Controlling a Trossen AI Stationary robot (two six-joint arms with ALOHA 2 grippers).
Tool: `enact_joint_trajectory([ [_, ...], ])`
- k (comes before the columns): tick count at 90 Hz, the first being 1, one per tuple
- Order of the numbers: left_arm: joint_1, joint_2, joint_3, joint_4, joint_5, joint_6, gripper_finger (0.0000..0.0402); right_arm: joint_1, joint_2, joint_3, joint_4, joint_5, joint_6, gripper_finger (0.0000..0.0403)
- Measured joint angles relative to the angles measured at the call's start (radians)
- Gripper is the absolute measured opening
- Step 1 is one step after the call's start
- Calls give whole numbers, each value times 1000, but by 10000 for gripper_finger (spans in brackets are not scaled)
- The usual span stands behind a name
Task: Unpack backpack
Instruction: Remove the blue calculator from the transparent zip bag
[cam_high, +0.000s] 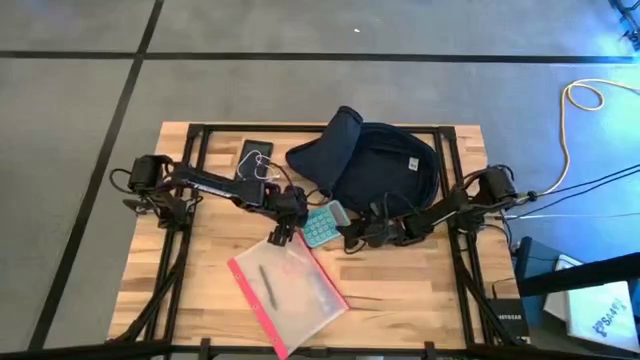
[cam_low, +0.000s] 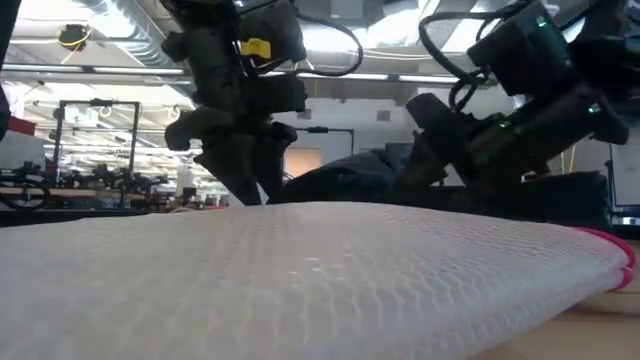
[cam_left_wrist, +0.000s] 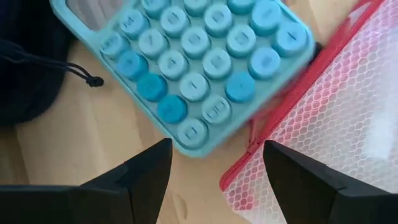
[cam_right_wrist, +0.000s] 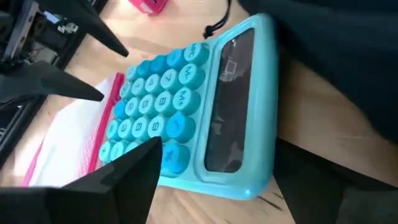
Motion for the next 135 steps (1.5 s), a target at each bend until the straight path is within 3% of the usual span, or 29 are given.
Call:
enact_joint_trajectory([
  [21, -10, 0, 0, -3, -3, -5, 239, -10, 13, 21, 1, 10, -19, 261],
  [87, -10, 0, 0, -9, -3, 1, 239, -8, 16, 18, 22, 66, -34, 67],
  [118, -11, -11, 0, -33, -36, 14, 239, -8, 16, 18, 78, 81, -73, 55],
  [135, -14, -119, 0, -50, -90, 30, 239, -7, 16, 19, 177, 79, -120, 53],
])
